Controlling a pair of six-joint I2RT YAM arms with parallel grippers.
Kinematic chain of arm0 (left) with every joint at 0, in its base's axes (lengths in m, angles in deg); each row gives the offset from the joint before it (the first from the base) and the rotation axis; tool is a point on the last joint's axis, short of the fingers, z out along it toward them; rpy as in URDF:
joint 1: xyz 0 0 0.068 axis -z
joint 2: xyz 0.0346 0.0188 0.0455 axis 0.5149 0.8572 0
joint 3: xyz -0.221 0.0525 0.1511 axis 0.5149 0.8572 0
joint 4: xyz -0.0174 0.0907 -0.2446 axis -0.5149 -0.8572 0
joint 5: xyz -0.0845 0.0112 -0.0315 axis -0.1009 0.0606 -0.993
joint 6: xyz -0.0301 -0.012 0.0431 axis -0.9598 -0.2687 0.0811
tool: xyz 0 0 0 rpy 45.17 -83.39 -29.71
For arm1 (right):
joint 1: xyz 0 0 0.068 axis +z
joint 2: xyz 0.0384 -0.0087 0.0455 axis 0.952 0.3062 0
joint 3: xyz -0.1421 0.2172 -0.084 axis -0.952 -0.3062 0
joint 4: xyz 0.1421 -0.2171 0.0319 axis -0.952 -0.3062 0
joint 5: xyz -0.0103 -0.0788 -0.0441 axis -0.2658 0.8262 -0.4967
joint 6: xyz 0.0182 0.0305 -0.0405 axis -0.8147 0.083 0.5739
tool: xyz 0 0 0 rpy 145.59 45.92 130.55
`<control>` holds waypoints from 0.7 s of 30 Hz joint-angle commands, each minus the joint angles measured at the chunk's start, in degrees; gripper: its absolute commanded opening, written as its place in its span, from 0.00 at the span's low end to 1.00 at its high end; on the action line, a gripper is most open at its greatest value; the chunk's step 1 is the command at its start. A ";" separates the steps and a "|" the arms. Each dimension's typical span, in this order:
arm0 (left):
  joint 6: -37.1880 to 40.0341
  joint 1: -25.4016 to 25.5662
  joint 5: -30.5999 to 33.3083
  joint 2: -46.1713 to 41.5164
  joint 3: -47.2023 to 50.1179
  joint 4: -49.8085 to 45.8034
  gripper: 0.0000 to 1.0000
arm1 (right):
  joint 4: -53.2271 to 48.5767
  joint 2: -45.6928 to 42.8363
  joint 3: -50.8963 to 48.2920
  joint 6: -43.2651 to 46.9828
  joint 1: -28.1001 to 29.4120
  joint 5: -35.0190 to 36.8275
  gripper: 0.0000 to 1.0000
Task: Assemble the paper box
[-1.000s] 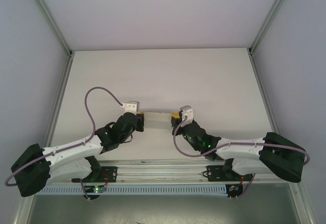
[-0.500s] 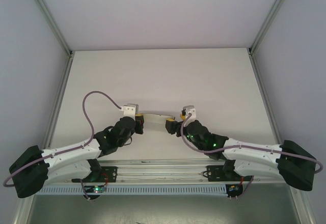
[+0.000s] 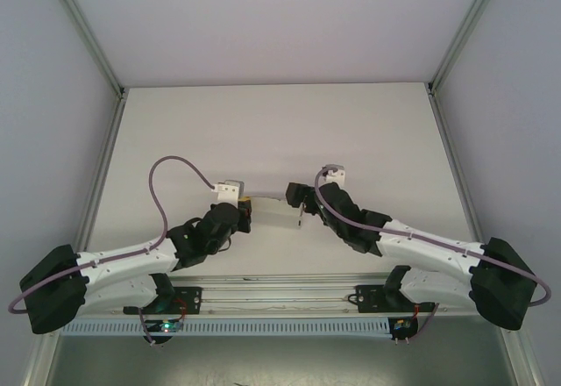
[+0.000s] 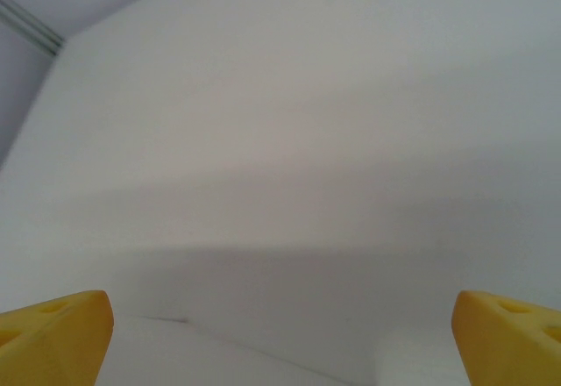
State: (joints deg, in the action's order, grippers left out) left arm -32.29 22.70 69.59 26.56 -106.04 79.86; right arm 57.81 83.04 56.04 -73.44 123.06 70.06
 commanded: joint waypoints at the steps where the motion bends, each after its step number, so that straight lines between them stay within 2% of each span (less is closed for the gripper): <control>1: 0.65 1.43 -1.28 2.98 1.41 -10.39 0.00 | -3.19 0.18 -2.02 -4.70 -0.65 0.51 0.98; 6: 1.23 1.88 -1.43 4.56 0.66 -10.15 0.00 | -1.38 -0.67 -6.50 -8.00 -0.84 0.26 0.98; 14: 1.08 2.22 -1.64 6.29 -0.55 -10.18 0.00 | 7.01 -0.03 -14.32 -12.85 -1.04 -1.54 0.98; 20: 1.23 2.34 -2.32 5.99 -1.09 -9.89 0.00 | 12.34 3.79 -19.17 -15.64 -0.76 -3.22 0.98; 21: 1.08 2.32 -2.33 6.00 -1.34 -10.30 0.00 | 13.82 4.25 -19.47 -13.39 -0.79 -3.82 0.98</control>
State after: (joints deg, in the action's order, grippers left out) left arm -31.65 23.73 70.92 30.29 -109.06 79.88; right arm 79.84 83.22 41.29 -89.03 122.52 68.40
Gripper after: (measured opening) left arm 0.047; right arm 0.984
